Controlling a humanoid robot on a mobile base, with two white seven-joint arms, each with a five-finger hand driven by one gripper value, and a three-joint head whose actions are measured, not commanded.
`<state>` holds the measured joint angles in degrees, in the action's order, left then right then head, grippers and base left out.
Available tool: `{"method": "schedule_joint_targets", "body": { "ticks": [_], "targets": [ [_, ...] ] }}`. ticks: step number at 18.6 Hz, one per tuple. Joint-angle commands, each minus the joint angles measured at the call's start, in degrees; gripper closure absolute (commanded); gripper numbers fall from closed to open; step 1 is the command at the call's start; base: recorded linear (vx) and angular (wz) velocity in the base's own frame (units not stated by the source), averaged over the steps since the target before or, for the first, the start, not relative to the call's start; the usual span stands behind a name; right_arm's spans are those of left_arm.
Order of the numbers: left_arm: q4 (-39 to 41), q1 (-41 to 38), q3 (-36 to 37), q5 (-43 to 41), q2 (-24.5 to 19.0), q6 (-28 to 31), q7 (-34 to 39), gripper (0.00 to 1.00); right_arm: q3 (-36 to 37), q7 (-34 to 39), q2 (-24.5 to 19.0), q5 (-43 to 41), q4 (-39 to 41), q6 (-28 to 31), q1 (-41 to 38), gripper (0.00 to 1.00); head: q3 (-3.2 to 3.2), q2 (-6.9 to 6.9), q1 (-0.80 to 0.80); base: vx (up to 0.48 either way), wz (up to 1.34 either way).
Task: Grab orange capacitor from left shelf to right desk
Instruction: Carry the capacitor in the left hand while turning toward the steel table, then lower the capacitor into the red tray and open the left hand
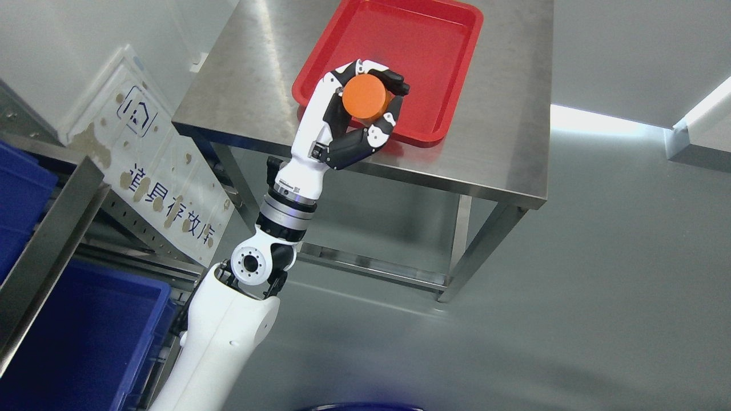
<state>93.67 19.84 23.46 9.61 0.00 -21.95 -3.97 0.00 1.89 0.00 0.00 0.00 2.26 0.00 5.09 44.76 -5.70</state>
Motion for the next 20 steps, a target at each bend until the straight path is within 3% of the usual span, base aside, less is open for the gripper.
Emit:
{"method": "schedule_joint_targets", "body": {
  "ticks": [1, 10, 17, 20],
  "targets": [
    [-7.2, 7.9, 3.3, 0.1, -1.0, 5.2, 1.2, 0.96, 0.6, 0.0, 1.0, 0.3, 1.9, 0.0, 0.1, 0.00, 0.00, 0.00, 0.00, 0.223, -0.14],
    [-26.5, 13.0, 4.1, 0.5, -1.0, 6.4, 1.2, 0.96, 0.6, 0.0, 1.0, 0.3, 1.9, 0.0, 0.1, 0.00, 0.00, 0.00, 0.00, 0.159, -0.10],
    [-31.0, 15.5, 6.2, 0.6, -1.0, 8.2, 1.3, 0.93, 0.6, 0.0, 1.0, 0.3, 1.9, 0.0, 0.1, 0.00, 0.00, 0.00, 0.00, 0.057, -0.01],
    [-32.8, 16.6, 6.0, 0.5, -1.0, 8.7, 1.3, 0.79, 0.6, 0.0, 1.0, 0.3, 1.9, 0.0, 0.1, 0.00, 0.00, 0.00, 0.00, 0.007, 0.00]
  ]
}}
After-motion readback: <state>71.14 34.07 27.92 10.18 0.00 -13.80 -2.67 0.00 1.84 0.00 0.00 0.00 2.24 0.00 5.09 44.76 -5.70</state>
